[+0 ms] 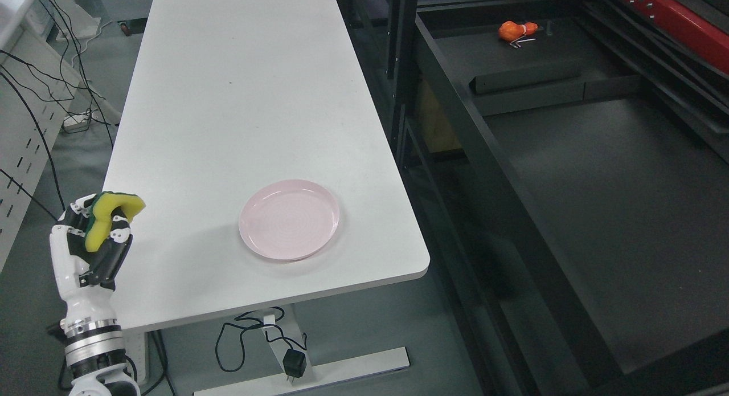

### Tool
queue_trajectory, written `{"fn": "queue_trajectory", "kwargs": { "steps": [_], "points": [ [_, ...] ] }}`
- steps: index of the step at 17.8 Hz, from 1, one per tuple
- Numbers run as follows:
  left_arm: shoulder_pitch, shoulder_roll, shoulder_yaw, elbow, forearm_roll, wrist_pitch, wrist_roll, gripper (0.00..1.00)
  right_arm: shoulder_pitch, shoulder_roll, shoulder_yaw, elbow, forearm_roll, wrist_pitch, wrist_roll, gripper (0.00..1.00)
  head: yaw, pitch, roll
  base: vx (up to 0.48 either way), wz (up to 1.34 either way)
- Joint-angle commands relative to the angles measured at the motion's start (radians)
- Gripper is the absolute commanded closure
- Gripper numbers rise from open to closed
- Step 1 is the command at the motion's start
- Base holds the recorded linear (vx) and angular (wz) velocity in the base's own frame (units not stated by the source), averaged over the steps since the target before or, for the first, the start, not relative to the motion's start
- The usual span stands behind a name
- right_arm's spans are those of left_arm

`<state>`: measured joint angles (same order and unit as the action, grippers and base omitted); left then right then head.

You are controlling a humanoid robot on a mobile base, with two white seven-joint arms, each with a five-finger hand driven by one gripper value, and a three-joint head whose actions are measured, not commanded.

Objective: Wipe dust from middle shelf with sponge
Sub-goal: 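Hold the sponge up in the left hand while turning toward the shelf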

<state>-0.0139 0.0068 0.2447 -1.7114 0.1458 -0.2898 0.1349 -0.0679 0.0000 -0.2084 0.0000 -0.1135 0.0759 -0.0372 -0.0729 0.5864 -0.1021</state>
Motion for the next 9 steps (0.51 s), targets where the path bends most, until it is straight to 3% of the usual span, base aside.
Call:
{"fn": "queue_trajectory", "kwargs": {
  "steps": [1, 9],
  "points": [
    [0.008, 0.011, -0.008, -0.028, 0.001, 0.000, -0.006, 1.00, 0.000, -0.017, 0.000, -0.017, 0.000, 0.001, 0.000, 0.00, 0.0000, 0.000, 0.000, -0.178, 0.00],
    [0.017, 0.011, -0.027, -0.028, 0.001, -0.011, -0.006, 1.00, -0.001, -0.017, 0.000, -0.017, 0.000, 0.001, 0.000, 0.00, 0.0000, 0.000, 0.000, -0.132, 0.02]
  ]
}}
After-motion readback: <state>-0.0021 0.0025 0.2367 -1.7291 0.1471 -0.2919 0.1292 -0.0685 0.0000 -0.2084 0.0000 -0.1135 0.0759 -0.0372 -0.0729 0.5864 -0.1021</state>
